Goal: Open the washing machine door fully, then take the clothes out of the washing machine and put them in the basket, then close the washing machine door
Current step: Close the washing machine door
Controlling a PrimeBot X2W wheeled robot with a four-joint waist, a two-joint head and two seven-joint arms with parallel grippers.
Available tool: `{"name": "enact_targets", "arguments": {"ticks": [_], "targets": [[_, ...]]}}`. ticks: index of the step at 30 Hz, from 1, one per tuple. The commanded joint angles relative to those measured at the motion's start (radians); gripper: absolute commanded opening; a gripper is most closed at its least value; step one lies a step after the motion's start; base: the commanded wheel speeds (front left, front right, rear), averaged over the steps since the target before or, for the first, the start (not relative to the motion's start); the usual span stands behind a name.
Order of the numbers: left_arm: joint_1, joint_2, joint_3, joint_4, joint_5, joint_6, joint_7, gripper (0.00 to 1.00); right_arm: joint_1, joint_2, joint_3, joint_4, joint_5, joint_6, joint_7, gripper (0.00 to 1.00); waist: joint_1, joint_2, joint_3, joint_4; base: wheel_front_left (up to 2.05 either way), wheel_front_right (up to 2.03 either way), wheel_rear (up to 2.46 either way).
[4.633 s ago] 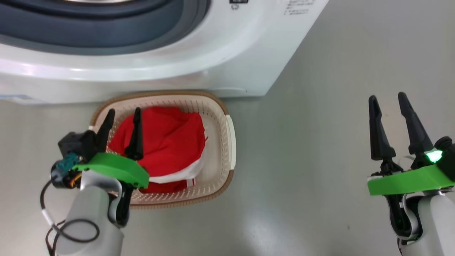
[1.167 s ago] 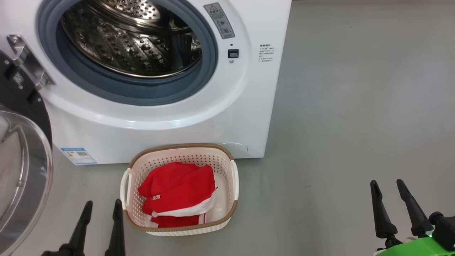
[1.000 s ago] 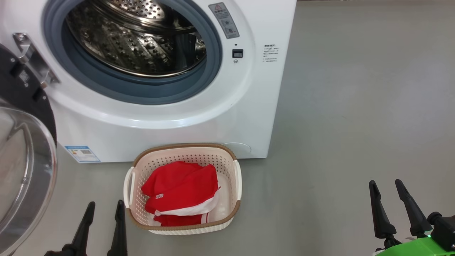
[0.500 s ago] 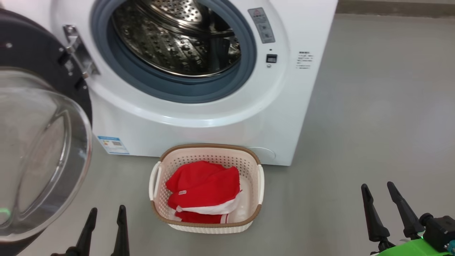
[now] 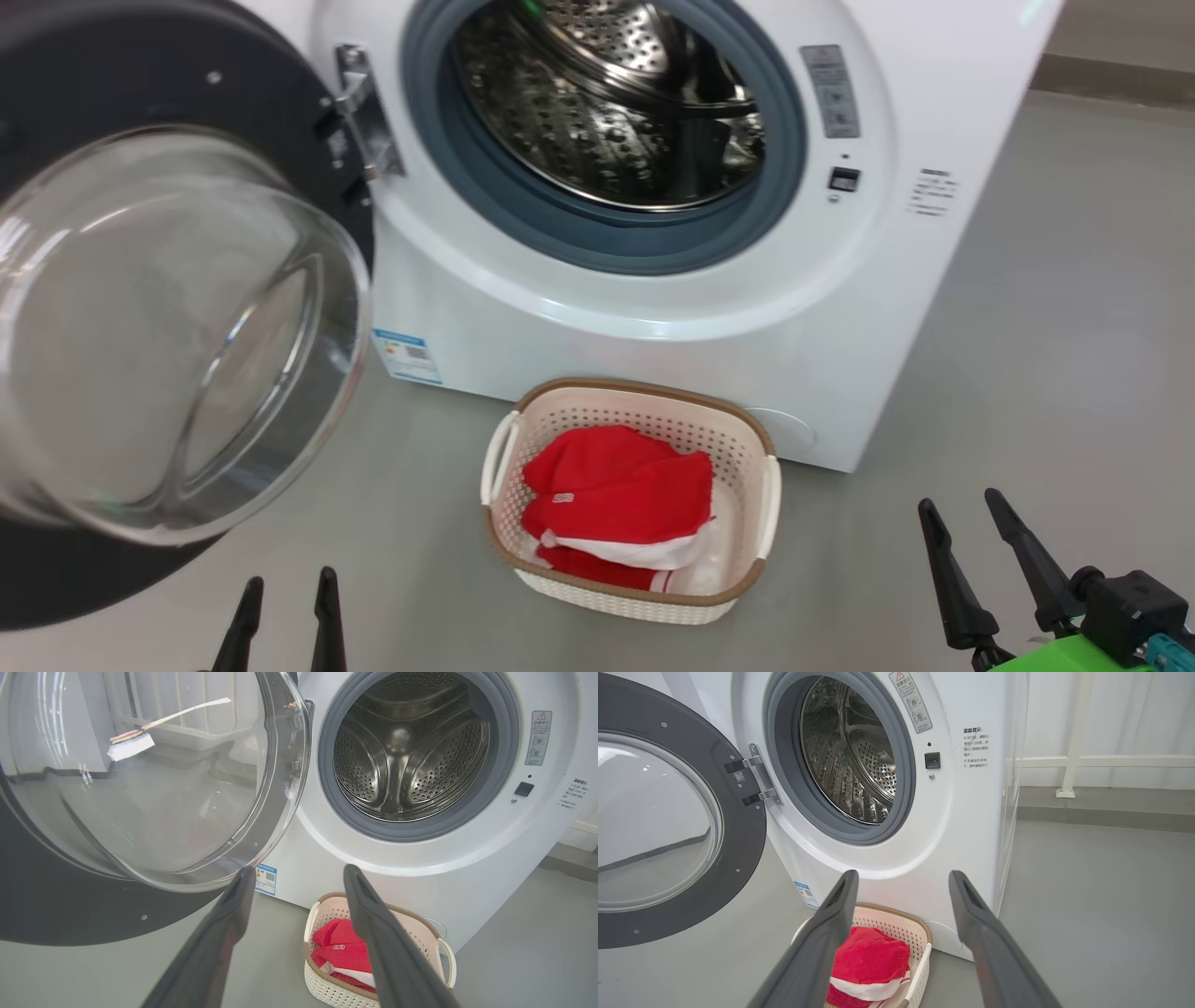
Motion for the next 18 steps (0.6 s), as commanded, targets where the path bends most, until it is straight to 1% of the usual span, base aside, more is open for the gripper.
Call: {"name": "enact_targets", "arguments": {"ticks": [1, 12, 18], "targets": [[-0.007, 0.011, 0.023, -0.018, -0.009, 0.013, -0.005, 1.0, -0.023, -0.024, 0.032, -0.018, 0.003, 0.007, -0.006, 1.0, 0.0, 0.0, -0.009, 0.063, 0.0, 0.0, 0.0], [0.002, 0.011, 0.003, -0.017, -0.014, 0.034, -0.005, 1.0, -0.036, -0.036, 0.079, -0.002, 0.007, 0.007, -0.006, 1.0, 0.0, 0.0, -0.023, 0.188, 0.0, 0.0, 0.0], [0.012, 0.011, 0.009, -0.025, -0.024, 0.043, -0.005, 1.0, -0.049, -0.037, 0.107, 0.005, 0.009, 0.007, -0.006, 1.0, 0.0, 0.0, -0.024, 0.212, 0.0, 0.0, 0.0]]}}
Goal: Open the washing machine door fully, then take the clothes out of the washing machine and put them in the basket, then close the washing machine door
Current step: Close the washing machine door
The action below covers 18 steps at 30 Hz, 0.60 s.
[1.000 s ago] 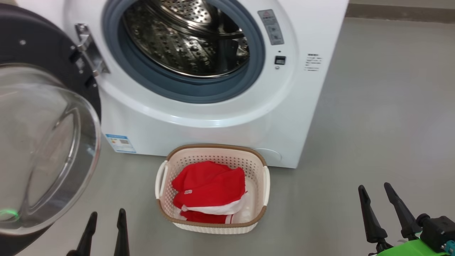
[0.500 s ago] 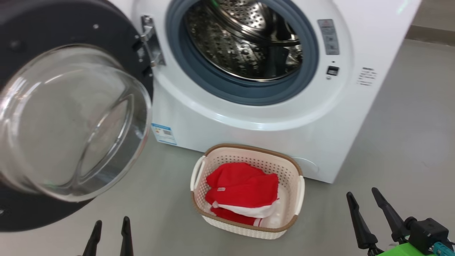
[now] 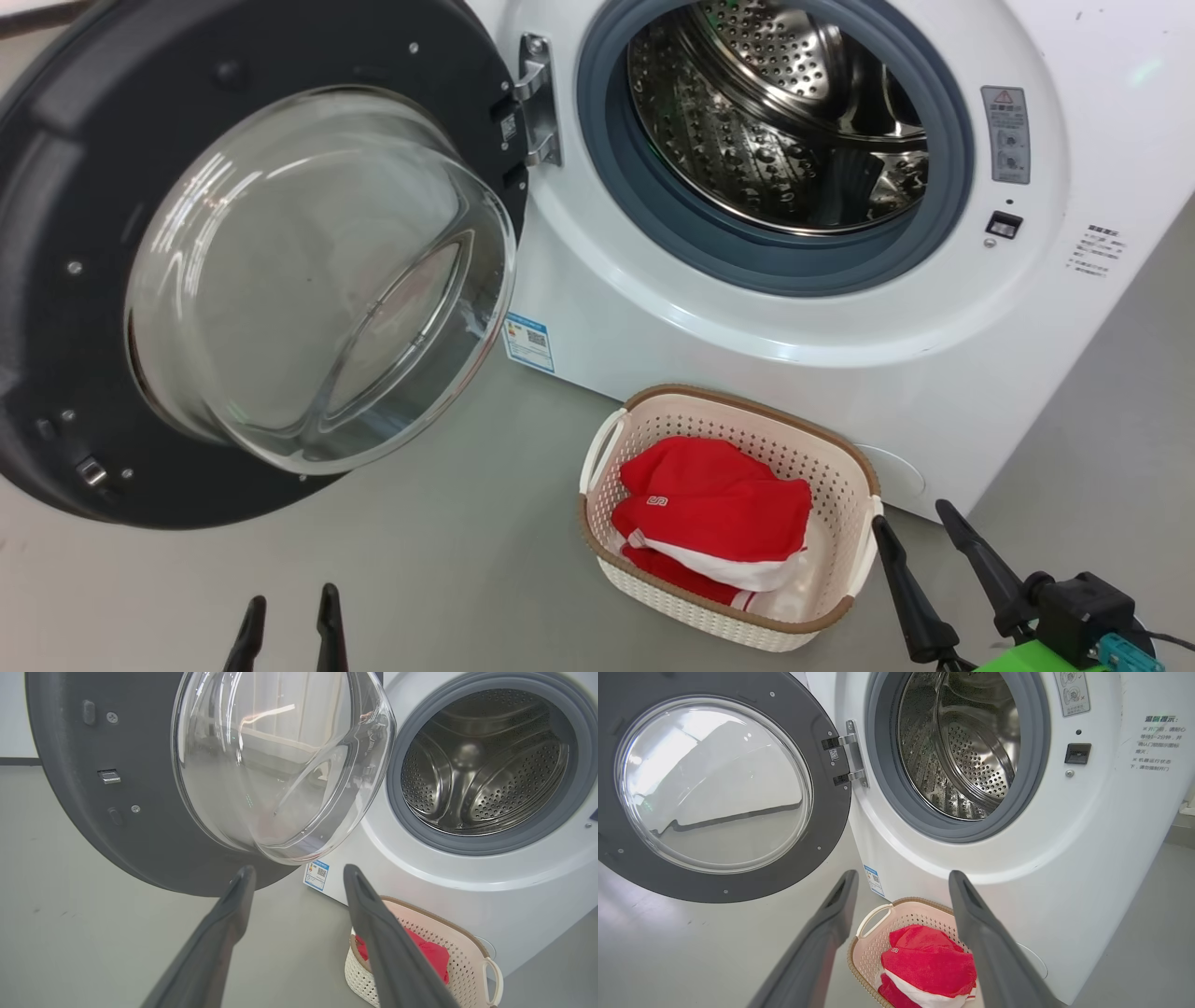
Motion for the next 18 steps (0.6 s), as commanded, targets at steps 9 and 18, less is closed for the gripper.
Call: {"name": "enact_targets", "arguments": {"ticks": [9, 18], "targets": [[-0.001, 0.01, 0.035, -0.059, -0.034, 0.029, -0.005, 1.0, -0.075, -0.031, 0.066, 0.0, 0.019, 0.007, -0.006, 1.0, 0.0, 0.0, 0.014, 0.022, 0.0, 0.0, 0.0], [0.001, 0.01, 0.03, -0.072, -0.039, 0.034, -0.005, 1.0, -0.075, -0.034, 0.066, 0.004, 0.025, 0.007, -0.006, 1.0, 0.0, 0.0, 0.01, 0.018, 0.0, 0.0, 0.0]]}}
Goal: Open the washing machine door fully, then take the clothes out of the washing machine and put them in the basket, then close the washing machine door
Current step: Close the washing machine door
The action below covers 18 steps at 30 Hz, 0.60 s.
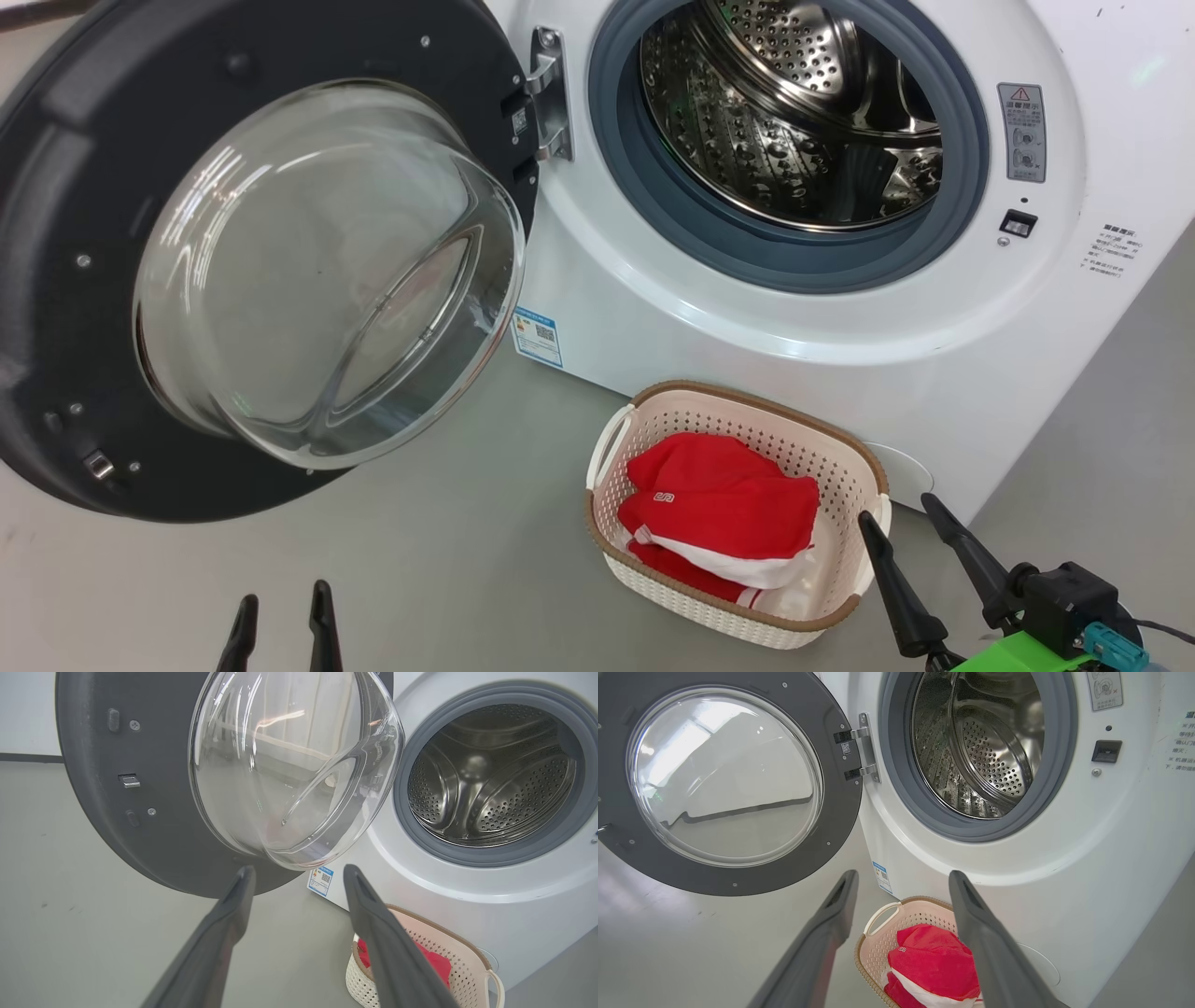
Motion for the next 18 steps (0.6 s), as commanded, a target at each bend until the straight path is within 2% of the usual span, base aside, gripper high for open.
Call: {"name": "enact_targets", "arguments": {"ticks": [1, 3, 4, 5, 7, 8, 13, 18], "targets": [[-0.016, 0.01, 0.03, -0.029, -0.006, 0.01, -0.005, 1.0, -0.036, -0.016, 0.018, -0.021, 0.015, 0.007, -0.006, 1.0, 0.0, 0.0, 0.0, 0.0, 0.0, 0.0, 0.0], [-0.018, 0.01, 0.029, -0.032, -0.007, 0.008, -0.005, 1.0, -0.036, -0.015, 0.016, -0.022, 0.015, 0.007, -0.006, 1.0, 0.0, 0.0, 0.002, 0.0, 0.0, 0.0, 0.0], [-0.019, 0.01, 0.029, -0.033, -0.008, 0.007, -0.005, 0.92, -0.036, -0.015, 0.015, -0.022, 0.014, 0.007, -0.006, 1.0, 0.0, 0.0, 0.003, 0.0, 0.0, 0.0, 0.0], [-0.02, 0.01, 0.029, -0.034, -0.01, 0.006, -0.005, 0.72, -0.036, -0.015, 0.014, -0.023, 0.014, 0.007, -0.006, 1.0, 0.0, 0.0, 0.004, 0.0, 0.0, 0.0, 0.0], [-0.026, 0.01, 0.026, -0.036, -0.017, 0.002, -0.005, 0.07, -0.036, -0.014, 0.013, -0.024, 0.014, 0.007, -0.006, 1.0, 0.0, 0.0, 0.004, 0.0, 0.0, 0.0, 0.0], [-0.03, 0.01, 0.027, -0.041, -0.026, -0.002, -0.005, 0.0, -0.035, -0.013, 0.012, -0.024, 0.014, 0.007, -0.006, 1.0, 0.0, 0.0, 0.004, 0.0, 0.0, 0.0, 0.0], [-0.071, 0.01, 0.076, -0.125, -0.033, -0.031, -0.005, 0.0, -0.025, -0.002, 0.0, -0.029, 0.011, 0.007, -0.006, 1.0, 0.0, 0.0, 0.002, 0.0, 0.0, 0.0, 0.0], [-0.162, 0.025, 0.176, -0.233, 0.016, -0.095, -0.005, 0.0, -0.016, 0.007, -0.005, -0.033, 0.006, 0.007, -0.006, 1.0, 0.0, 0.0, 0.009, 0.002, 0.0, 0.0, 0.0]]}}
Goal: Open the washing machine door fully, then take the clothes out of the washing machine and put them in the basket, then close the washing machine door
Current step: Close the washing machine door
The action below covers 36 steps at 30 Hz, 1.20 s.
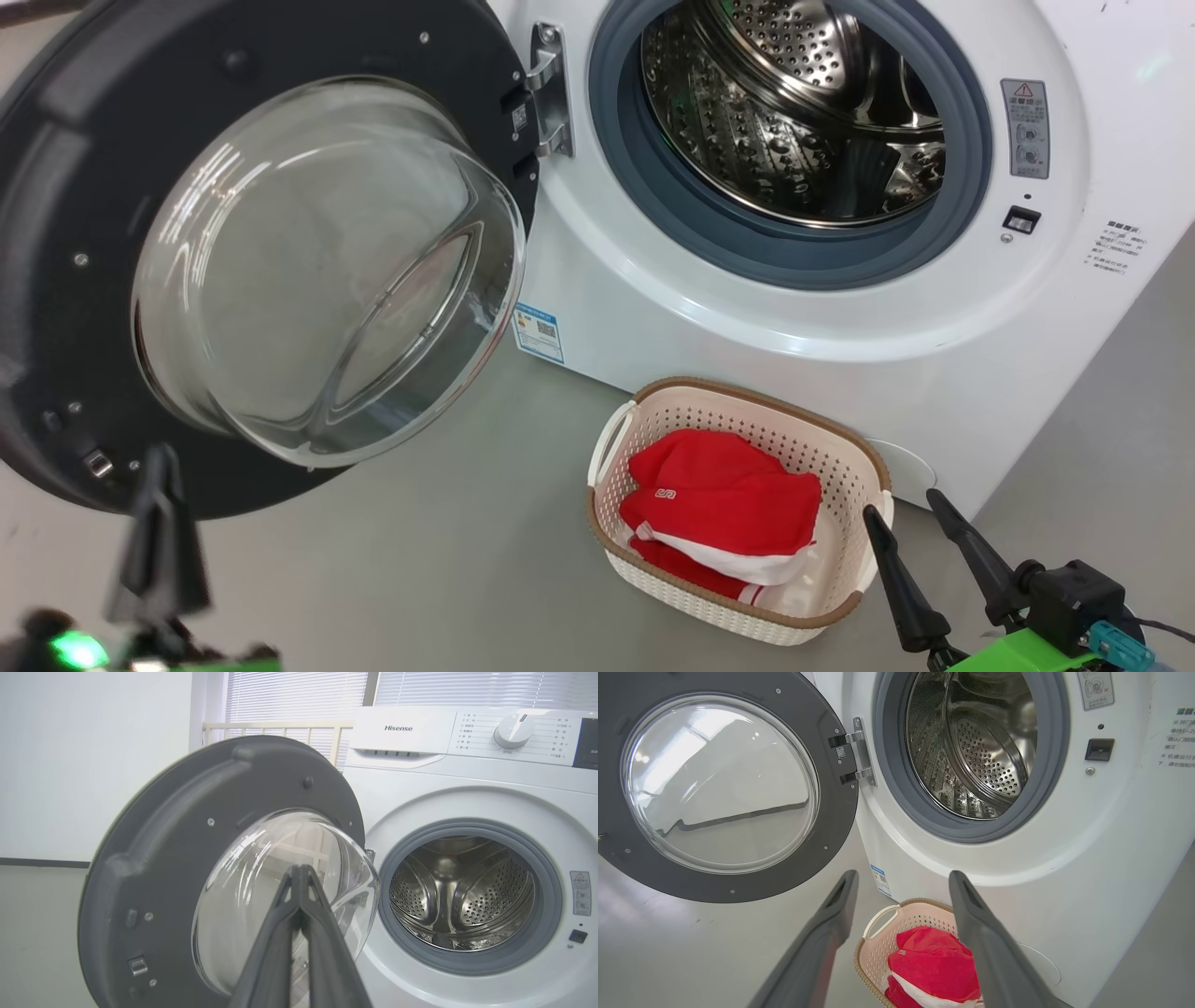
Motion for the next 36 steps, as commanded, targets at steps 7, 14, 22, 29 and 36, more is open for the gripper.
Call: {"name": "enact_targets", "arguments": {"ticks": [7, 14, 22, 29, 36], "targets": [[-0.234, 0.112, 0.15, -0.083, 0.015, -0.069, -0.005, 0.0, -0.02, -0.007, 0.01, -0.032, 0.004, 0.007, -0.006, 1.0, 0.0, 0.0, 0.021, 0.005, 0.0, 0.0, 0.0], [-0.463, 0.252, 0.214, 0.043, -0.073, -0.092, -0.005, 0.0, -0.016, -0.012, -0.002, -0.044, 0.001, 0.007, -0.006, 1.0, 0.0, 0.0, 0.049, 0.008, 0.0, 0.0, 0.0], [-0.706, 0.404, 0.249, 0.326, -0.299, -0.096, 0.028, 0.0, -0.034, -0.028, -0.001, -0.053, -0.004, 0.007, -0.006, 1.0, 0.0, 0.0, 0.104, -0.005, 0.0, 0.0, 0.0], [-0.852, 0.491, 0.253, 0.571, -0.546, -0.097, 0.192, 0.0, -0.053, -0.042, 0.001, -0.057, -0.005, 0.007, -0.006, 1.0, 0.0, 0.0, 0.142, -0.01, 0.0, 0.0, 0.0], [-0.953, 0.566, 0.254, 0.791, -0.758, -0.097, 0.505, 0.0, -0.064, -0.057, -0.003, -0.063, -0.006, 0.007, -0.006, 1.0, 0.0, 0.0, 0.176, -0.009, 0.0, 0.0, 0.0]]}}
